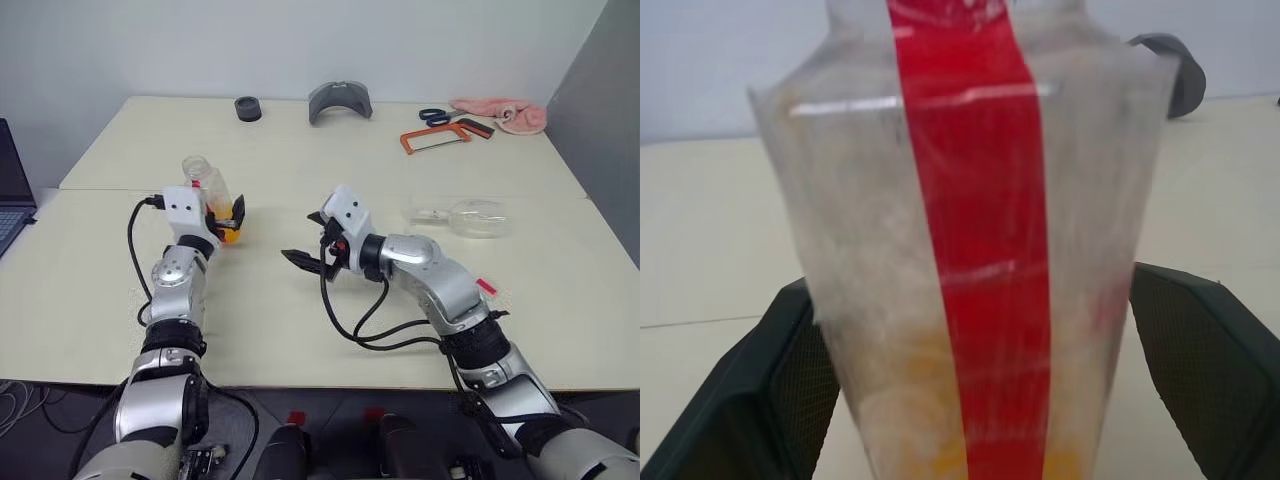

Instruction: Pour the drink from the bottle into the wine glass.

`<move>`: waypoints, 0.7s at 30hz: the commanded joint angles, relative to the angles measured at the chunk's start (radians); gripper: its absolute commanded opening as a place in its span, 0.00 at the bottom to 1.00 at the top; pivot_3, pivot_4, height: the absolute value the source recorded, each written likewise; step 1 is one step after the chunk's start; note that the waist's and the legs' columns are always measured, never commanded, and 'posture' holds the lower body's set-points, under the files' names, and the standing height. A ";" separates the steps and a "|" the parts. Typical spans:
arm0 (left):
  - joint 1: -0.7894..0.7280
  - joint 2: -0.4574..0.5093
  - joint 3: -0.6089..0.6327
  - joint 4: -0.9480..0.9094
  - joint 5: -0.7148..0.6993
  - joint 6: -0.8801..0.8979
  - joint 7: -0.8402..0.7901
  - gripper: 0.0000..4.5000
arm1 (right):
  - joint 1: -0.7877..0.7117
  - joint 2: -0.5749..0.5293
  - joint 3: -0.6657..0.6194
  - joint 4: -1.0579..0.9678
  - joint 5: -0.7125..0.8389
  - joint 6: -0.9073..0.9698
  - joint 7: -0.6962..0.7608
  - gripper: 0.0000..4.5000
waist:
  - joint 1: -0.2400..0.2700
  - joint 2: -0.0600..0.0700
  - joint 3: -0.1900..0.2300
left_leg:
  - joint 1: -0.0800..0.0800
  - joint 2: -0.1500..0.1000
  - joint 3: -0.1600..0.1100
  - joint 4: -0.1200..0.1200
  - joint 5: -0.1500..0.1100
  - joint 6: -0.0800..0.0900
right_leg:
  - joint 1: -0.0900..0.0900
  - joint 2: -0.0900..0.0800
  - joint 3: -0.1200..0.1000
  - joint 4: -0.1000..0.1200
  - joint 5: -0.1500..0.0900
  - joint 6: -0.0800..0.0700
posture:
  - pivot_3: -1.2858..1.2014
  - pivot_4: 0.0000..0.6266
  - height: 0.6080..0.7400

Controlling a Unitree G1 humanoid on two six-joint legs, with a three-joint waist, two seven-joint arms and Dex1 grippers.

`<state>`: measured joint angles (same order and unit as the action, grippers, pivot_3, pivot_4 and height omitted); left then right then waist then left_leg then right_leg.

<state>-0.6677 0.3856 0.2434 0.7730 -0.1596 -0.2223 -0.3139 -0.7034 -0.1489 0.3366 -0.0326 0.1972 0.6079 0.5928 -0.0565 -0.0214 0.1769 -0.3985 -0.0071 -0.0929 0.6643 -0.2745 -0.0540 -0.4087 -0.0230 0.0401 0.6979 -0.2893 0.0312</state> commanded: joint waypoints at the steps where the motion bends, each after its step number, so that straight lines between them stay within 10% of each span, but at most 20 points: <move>1: 0.039 0.001 -0.009 -0.082 0.029 -0.009 0.049 1.00 | 0.043 -0.015 -0.021 -0.096 0.007 0.022 -0.008 1.00 | 0.000 0.000 0.000 | 0.000 0.000 0.000 0.000 0.000 0.000 | 0.000 0.000 0.000 0.000 0.000 0.000 | 0.52 0.24 1.00; 13: 0.289 -0.074 -0.026 -0.383 -0.003 0.105 0.063 1.00 | 0.234 -0.084 -0.038 -0.285 0.044 0.121 -0.025 1.00 | 0.003 0.000 -0.001 | 0.000 0.001 0.000 0.000 -0.002 0.003 | 0.000 0.000 0.000 0.000 0.000 0.000 | 0.52 0.24 1.00; 21: 0.534 -0.049 -0.097 -0.692 -0.092 0.222 -0.147 1.00 | 0.425 0.024 -0.276 -0.383 0.140 0.293 -0.232 1.00 | 0.007 0.000 -0.001 | 0.001 0.001 0.000 -0.001 -0.002 0.004 | 0.002 0.000 0.001 -0.001 0.000 0.000 | 0.52 0.24 1.00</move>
<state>-0.1449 0.3221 0.1679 0.1575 -0.2157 -0.0185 -0.3997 -0.2856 -0.1472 0.1198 -0.3659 0.2987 0.8680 0.4056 -0.0499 -0.0217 0.1762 -0.3973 -0.0059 -0.0929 0.6634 -0.2765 -0.0505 -0.4064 -0.0233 0.0409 0.6972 -0.2894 0.0312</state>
